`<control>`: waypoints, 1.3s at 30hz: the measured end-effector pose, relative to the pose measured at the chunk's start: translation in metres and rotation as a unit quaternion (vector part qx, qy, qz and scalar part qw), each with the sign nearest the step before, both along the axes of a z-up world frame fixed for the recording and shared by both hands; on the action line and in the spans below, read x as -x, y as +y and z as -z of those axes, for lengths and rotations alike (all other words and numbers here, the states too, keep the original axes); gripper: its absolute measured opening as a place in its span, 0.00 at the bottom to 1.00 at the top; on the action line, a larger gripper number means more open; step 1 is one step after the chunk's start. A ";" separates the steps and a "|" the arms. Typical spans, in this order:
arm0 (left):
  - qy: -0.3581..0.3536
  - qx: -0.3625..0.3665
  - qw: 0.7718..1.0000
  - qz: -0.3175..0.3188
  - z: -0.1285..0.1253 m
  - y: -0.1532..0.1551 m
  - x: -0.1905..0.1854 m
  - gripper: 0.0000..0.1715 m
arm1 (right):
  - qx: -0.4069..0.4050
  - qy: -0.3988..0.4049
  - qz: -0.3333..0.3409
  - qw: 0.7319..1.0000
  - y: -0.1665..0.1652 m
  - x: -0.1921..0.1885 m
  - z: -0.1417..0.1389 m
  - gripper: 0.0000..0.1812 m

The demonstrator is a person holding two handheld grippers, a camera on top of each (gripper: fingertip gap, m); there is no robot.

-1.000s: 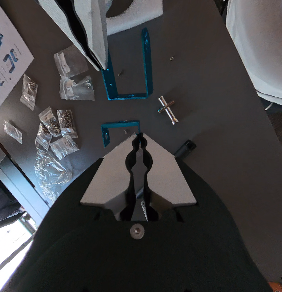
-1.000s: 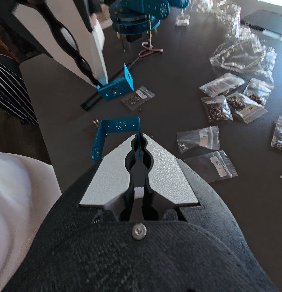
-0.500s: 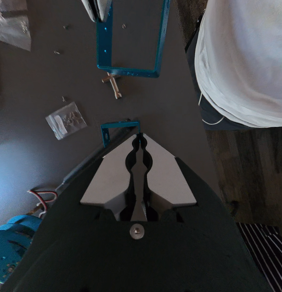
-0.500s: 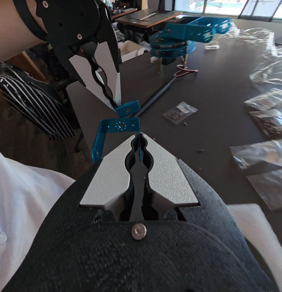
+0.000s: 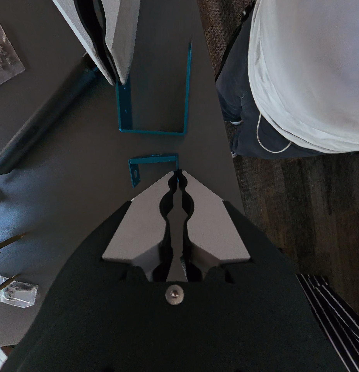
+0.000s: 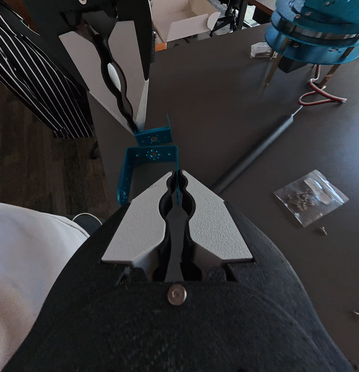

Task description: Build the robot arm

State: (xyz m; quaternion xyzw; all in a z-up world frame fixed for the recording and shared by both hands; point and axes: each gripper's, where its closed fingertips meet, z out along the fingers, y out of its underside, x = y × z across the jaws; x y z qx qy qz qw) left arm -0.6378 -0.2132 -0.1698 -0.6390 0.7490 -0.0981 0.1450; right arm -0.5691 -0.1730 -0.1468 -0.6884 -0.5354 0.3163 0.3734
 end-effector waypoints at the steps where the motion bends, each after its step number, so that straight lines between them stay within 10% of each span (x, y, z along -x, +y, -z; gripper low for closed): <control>1: -0.005 0.000 1.000 0.007 0.000 0.000 0.002 0.00 | 0.003 -0.004 0.004 1.000 0.000 0.004 0.002 0.01; 13: -0.068 0.024 0.996 0.057 -0.008 0.008 0.012 0.09 | -0.059 -0.093 0.064 0.992 0.014 0.004 0.017 0.07; 24: -0.278 0.149 0.941 -0.118 -0.036 0.014 0.023 0.07 | 0.051 -0.010 0.059 0.997 -0.038 0.027 -0.018 0.16; 39: -0.231 0.147 0.959 -0.074 -0.001 0.019 0.000 0.00 | 0.078 -0.102 0.094 0.987 -0.011 0.030 0.007 0.07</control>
